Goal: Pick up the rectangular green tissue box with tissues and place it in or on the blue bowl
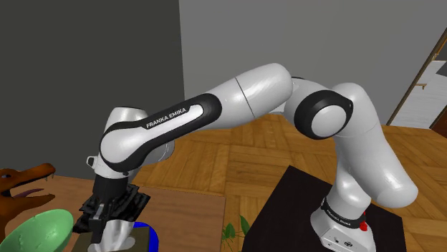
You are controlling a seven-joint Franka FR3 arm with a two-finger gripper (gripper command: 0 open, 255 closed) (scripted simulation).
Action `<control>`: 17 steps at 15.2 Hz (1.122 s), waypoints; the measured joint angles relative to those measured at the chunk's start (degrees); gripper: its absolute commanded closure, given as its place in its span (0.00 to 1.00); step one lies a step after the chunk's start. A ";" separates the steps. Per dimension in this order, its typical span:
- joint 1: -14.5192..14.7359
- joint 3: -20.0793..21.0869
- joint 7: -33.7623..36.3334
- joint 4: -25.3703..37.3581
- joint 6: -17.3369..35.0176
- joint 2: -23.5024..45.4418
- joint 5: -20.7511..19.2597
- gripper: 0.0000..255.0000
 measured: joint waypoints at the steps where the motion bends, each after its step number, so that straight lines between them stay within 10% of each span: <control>1: -0.02 0.01 -0.06 -0.16 0.07 -0.10 0.04 1.00; 5: -0.01 0.01 -0.10 -0.03 0.13 0.01 0.06 1.00; 6: -0.04 -0.01 -0.11 0.12 0.03 0.10 0.04 0.00; 17: -1.81 -0.64 -0.22 -1.36 -3.50 -3.52 -0.28 0.00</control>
